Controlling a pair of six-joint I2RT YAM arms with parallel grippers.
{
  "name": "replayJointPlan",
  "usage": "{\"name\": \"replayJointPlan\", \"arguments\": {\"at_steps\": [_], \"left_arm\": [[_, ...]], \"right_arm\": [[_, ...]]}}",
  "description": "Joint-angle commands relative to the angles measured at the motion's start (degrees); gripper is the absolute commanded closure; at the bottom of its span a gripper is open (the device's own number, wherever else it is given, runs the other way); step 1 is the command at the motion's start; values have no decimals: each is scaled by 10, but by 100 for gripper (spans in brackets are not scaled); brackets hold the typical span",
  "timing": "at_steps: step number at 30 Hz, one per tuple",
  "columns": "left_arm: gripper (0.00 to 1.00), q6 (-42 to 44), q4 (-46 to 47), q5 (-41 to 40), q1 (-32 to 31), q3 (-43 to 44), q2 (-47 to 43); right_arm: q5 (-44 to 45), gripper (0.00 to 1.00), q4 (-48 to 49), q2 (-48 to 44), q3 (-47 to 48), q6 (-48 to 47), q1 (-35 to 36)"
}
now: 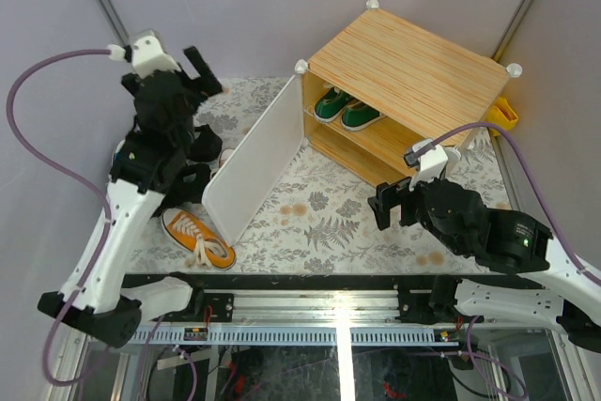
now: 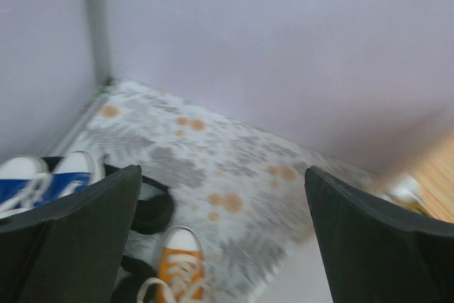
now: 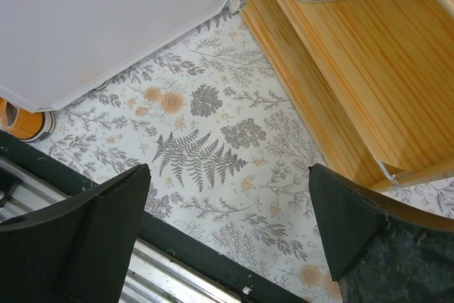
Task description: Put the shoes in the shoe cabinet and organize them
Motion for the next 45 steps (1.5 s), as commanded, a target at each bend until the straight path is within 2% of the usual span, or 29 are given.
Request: {"name": "replayJointPlan", "arguments": {"at_steps": [1,6,12,18,22,28,33,45], "left_arm": [[7,-66,-88,119,193,34,36],[11,-105,-137,133,319,-20,41],[12,-113,-131,133,390,-138,22],[14,-101,-125,174,479,-197,15],[14,-120,-126,156,489,-225,0],[22,-147,-121,180,506,-287,-9],[23,-155,-107,196,527,-319,-11],[25,-148,-71,227,533,-331,23]], "right_arm": [[-26,1,37,1,10,-5,1],[-50,1,49,14,9,-13,1],[-70,0,52,38,31,-20,2],[-102,0,62,38,16,-6,1],[-109,1,59,42,11,5,2],[-119,0,53,41,14,16,1],[-116,0,53,9,-5,29,1],[-107,0,49,-7,-21,39,1]]}}
